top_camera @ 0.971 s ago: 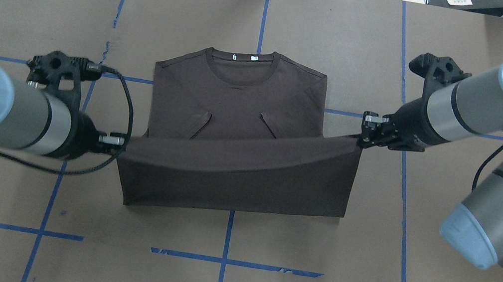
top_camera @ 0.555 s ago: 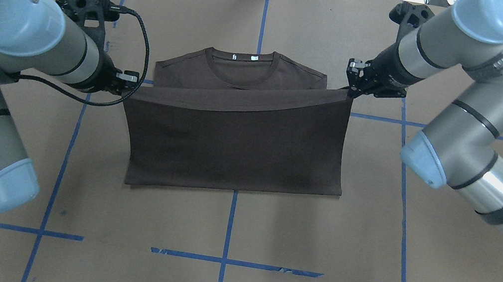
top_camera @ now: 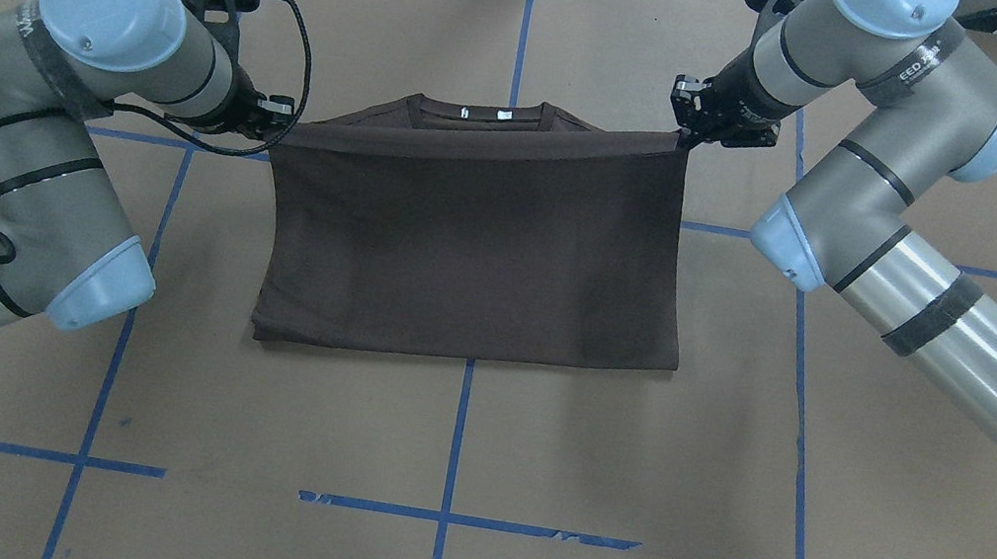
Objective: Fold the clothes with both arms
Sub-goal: 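Lift the hem with both grippers and fold it toward the collar, then release the hem at the collar and raise both grippers away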
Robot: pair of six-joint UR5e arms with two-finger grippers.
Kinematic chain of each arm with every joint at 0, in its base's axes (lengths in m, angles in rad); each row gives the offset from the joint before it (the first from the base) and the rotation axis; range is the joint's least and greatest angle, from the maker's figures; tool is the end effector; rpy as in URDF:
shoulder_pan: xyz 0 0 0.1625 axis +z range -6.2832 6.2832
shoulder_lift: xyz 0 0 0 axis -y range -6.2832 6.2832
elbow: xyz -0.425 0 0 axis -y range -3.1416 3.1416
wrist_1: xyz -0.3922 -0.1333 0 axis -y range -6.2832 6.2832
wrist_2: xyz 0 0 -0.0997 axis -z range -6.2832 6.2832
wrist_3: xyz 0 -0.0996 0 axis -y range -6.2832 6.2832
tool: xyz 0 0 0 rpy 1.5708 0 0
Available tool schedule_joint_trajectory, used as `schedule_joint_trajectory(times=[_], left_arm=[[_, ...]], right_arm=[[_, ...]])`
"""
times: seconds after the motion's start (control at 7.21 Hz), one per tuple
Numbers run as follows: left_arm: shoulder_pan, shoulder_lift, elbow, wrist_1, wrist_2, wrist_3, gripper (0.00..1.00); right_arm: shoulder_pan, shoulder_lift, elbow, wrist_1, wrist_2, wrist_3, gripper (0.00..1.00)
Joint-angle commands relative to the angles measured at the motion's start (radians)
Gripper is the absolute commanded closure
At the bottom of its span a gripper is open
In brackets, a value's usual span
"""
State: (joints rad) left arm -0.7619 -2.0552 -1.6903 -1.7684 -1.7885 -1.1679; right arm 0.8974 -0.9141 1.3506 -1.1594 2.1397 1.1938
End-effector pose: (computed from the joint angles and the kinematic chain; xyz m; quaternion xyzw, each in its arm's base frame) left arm 0.4003 -0.5365 0.3119 0.1298 0.3789 -0.1217 0.9082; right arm -0.4016 -0.6311 0.3140 0.0293 -0.4695 0.1135 0.8751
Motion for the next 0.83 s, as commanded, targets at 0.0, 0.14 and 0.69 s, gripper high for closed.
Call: schedule_joint_trajectory(times=[0.0,0.14,0.69], left_arm=[[-0.011,-0.022,0.089,-0.056,0.003,0.002,1.00],[-0.011,-0.038,0.099,-0.051,0.003,0.001,1.00],[-0.017,-0.095,0.135,-0.051,0.004,-0.012,1.00]], right_arm=[[0.001,0.001,-0.056,0.014,-0.004,0.000,1.00],[0.001,0.021,-0.060,0.012,-0.004,0.000,1.00],[-0.005,0.084,-0.113,0.032,-0.006,0.000,1.00]])
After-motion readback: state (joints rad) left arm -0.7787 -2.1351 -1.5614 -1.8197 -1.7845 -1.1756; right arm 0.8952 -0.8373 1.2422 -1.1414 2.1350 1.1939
